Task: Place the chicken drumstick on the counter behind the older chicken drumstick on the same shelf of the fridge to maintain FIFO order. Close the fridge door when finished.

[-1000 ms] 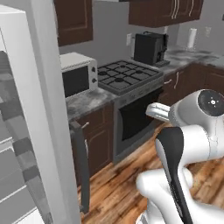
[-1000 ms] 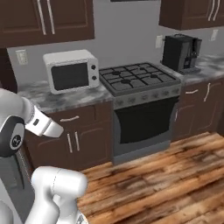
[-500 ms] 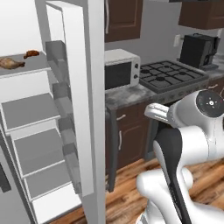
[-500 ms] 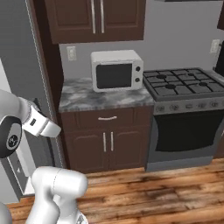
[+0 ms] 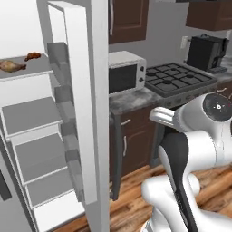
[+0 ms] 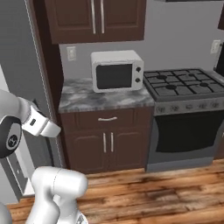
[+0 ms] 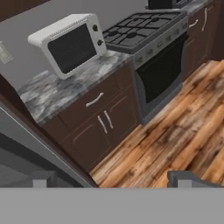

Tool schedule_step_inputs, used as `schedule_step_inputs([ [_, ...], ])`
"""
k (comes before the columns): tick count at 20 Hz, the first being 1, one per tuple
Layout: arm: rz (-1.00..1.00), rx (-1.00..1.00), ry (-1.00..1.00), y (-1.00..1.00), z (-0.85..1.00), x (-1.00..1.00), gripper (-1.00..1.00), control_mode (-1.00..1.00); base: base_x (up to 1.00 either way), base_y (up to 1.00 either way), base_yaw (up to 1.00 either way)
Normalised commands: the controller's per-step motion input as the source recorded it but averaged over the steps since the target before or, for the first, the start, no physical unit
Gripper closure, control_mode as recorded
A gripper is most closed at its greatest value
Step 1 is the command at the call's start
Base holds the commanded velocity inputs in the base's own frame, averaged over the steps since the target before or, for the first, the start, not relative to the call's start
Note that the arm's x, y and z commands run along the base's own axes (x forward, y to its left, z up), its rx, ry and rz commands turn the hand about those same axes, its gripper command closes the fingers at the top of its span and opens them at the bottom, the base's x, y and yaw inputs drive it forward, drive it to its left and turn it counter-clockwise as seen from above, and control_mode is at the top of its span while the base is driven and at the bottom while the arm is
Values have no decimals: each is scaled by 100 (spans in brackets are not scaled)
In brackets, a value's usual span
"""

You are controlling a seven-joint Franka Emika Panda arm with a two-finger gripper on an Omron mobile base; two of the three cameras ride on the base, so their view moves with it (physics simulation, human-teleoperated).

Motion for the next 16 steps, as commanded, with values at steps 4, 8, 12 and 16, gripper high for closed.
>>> schedule_step_inputs([
  [4, 0, 0, 0, 0, 0, 0, -100, 100, 41, -96, -61],
  [8, 0, 0, 0, 0, 0, 0, -100, 100, -1, -79, -67],
  [12, 0, 0, 0, 0, 0, 0, -100, 100, 8, -59, -42],
  [16, 0, 0, 0, 0, 0, 0, -100, 100, 92, -18, -18],
])
